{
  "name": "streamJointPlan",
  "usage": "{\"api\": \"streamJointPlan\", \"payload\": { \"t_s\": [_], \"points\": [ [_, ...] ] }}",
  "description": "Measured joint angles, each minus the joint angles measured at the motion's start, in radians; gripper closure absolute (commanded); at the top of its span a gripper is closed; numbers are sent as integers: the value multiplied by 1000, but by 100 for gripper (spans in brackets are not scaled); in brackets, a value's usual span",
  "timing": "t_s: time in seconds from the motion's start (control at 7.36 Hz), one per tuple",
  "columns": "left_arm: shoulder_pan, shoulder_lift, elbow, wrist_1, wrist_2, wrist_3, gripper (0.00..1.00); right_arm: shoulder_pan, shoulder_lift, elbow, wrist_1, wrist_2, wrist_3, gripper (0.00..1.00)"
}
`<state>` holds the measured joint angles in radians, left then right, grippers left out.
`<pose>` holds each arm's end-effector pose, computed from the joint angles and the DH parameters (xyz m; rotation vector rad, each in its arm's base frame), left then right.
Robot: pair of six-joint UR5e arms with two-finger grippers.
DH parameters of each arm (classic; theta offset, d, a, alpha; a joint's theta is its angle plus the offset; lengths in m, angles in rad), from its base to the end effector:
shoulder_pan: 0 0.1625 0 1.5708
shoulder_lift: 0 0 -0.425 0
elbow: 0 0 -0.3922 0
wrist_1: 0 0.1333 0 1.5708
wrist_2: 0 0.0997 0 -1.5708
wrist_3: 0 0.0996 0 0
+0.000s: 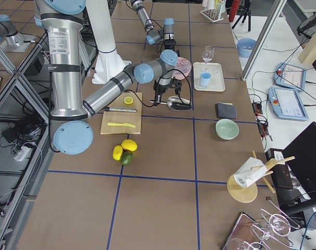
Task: Put ice in cup with scoop
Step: 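Carry the empty scoop back with the right gripper and lower it onto the table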
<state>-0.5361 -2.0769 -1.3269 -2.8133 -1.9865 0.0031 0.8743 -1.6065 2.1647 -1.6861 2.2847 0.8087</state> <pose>0.5391 -0.4285 0.3391 1.2007 1.0907 1.1282 -0.2299 -0.3811 0.4048 -0.1703 -0.8013 -0.0522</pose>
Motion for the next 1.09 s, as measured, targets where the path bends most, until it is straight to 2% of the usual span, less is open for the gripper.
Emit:
{"api": "streamJointPlan", "payload": {
  "t_s": [0.27,0.41,0.68,0.95,1.09],
  "points": [
    [1,0,0,0,0,0,0,-98,-88,-92,315,-42,198,100],
    [1,0,0,0,0,0,0,-144,-106,-148,434,-69,270,100],
    [1,0,0,0,0,0,0,-199,-113,-204,525,-88,342,100],
    [1,0,0,0,0,0,0,-222,-110,-231,536,-91,353,100],
    [1,0,0,0,0,0,0,-228,-108,-241,537,-91,353,33]
  ]
}}
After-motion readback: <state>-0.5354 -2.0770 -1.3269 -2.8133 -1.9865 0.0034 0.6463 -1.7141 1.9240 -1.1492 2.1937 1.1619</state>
